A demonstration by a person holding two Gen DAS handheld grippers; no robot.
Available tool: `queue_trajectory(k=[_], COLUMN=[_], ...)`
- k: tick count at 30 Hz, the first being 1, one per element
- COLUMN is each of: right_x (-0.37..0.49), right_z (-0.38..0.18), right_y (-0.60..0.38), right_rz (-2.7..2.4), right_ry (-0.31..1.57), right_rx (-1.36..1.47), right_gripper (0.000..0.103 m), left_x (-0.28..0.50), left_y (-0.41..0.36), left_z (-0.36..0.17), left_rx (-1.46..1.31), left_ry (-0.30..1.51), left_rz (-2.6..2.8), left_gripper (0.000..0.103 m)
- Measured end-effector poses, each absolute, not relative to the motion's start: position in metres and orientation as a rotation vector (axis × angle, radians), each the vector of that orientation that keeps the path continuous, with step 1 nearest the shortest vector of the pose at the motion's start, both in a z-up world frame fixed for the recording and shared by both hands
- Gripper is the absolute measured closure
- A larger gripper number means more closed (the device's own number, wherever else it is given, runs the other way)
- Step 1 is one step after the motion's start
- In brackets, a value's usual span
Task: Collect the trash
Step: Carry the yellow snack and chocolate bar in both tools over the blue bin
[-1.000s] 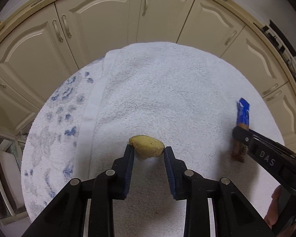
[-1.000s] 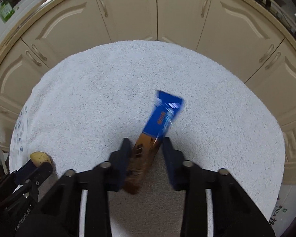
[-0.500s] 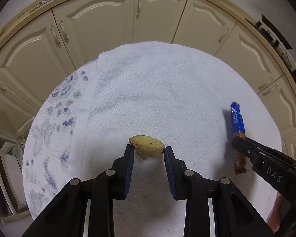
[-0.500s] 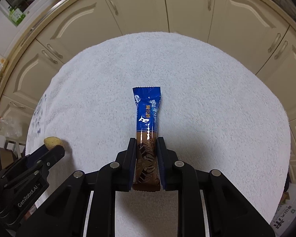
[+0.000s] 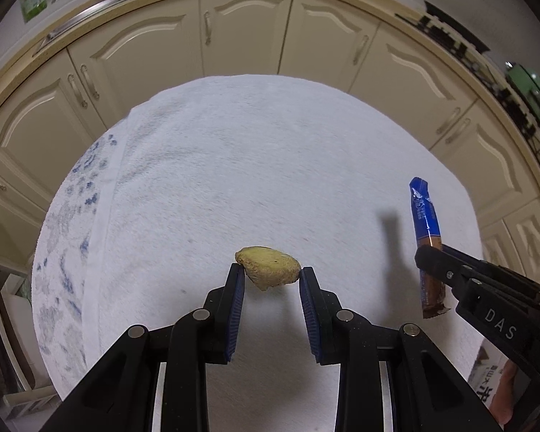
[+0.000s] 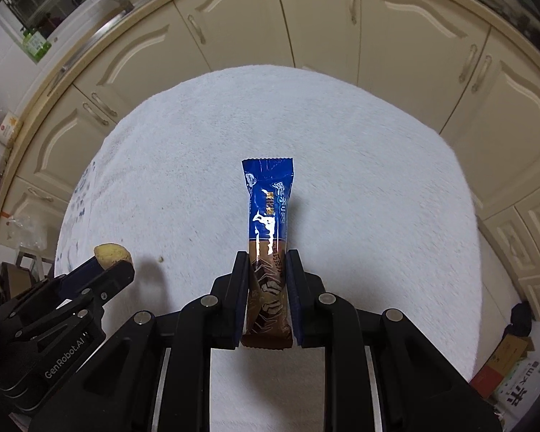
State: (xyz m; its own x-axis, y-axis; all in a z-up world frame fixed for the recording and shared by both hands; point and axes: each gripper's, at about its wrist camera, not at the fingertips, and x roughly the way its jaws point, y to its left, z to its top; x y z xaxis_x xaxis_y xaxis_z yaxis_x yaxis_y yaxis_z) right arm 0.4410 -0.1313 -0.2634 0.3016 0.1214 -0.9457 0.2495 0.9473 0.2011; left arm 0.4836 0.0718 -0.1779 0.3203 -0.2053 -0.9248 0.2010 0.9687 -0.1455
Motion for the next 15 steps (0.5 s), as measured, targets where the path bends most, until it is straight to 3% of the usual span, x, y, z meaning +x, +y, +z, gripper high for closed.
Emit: queue_trajectory(k=[15], right_x=[0.343], right_z=[-0.236], right_y=[-0.212], right_rz=[-0.213], right_ry=[1.186], right_rx=[0.439], right_gripper=[0.083], left_x=[0.4], left_y=[-0.03], left_z=[-0.154], left_rx=[0.124], left_ry=[1.179], left_rz=[-0.436], left_gripper=[0.076])
